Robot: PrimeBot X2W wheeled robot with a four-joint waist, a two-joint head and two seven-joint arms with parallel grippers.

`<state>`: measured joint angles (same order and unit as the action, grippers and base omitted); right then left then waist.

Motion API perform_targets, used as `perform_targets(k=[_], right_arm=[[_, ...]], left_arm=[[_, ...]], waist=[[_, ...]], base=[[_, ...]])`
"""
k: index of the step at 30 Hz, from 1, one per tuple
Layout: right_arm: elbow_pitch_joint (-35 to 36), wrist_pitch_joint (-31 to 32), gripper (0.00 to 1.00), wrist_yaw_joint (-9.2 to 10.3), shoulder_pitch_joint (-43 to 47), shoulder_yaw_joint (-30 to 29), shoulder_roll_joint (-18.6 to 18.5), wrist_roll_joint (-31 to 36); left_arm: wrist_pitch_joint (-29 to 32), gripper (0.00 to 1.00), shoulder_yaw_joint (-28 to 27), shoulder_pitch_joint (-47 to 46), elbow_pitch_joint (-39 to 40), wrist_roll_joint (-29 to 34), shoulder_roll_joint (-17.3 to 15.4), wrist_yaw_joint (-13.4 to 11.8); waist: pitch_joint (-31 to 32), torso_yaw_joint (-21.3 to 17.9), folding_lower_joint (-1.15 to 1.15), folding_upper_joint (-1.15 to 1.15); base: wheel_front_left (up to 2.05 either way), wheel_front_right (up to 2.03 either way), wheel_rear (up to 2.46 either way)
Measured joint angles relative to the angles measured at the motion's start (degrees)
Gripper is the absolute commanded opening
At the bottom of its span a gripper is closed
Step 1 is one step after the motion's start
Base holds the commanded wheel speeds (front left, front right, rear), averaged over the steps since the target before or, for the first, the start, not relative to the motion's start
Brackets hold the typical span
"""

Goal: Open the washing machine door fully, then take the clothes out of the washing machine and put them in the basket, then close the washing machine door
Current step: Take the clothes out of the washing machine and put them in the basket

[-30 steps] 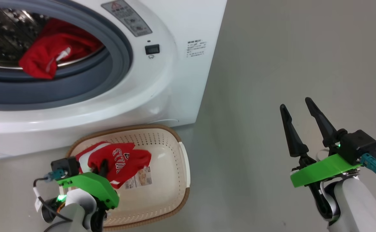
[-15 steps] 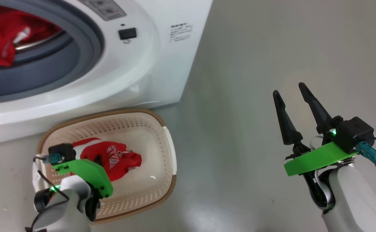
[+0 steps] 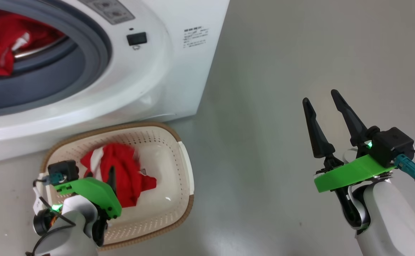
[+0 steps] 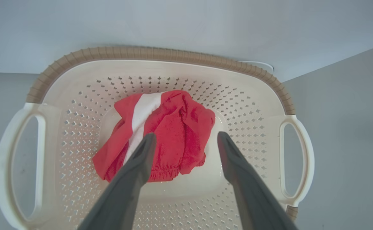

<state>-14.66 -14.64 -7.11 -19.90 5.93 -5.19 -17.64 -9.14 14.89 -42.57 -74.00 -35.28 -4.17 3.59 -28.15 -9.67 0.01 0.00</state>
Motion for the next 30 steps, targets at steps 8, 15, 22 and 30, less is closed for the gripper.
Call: perform_targets(k=[8, 15, 22, 30], right_arm=[[-0.6, 0.0, 1.00, 0.00, 1.1, -0.4, -0.1, 0.1], [-1.4, 0.0, 1.00, 0.00, 3.7, -0.8, -0.3, 0.6], [-1.9, 0.0, 1.00, 0.00, 6.8, -1.7, -0.5, 0.6], [-2.0, 0.0, 1.00, 0.00, 10.5, -2.6, -0.3, 0.6]], left_arm=[[-4.4, 1.00, 0.5, 2.0, 0.2, 0.0, 0.2, 1.1], [-5.1, 1.00, 0.2, 6.3, 3.9, 0.1, 0.1, 1.8], [-5.2, 1.00, -1.8, 12.2, 12.3, 2.2, -0.8, 1.0], [-5.2, 1.00, -6.6, 21.5, 24.9, 5.4, -1.6, 0.9]], waist=[[4.7, 1.7, 0.00, 0.00], [10.0, 3.4, 0.00, 0.00], [15.2, 5.0, 0.00, 0.00], [21.0, 5.9, 0.00, 0.00]], base=[[0.00, 0.00, 0.00], [0.00, 0.00, 0.00], [0.00, 0.00, 0.00], [0.00, 0.00, 0.00]])
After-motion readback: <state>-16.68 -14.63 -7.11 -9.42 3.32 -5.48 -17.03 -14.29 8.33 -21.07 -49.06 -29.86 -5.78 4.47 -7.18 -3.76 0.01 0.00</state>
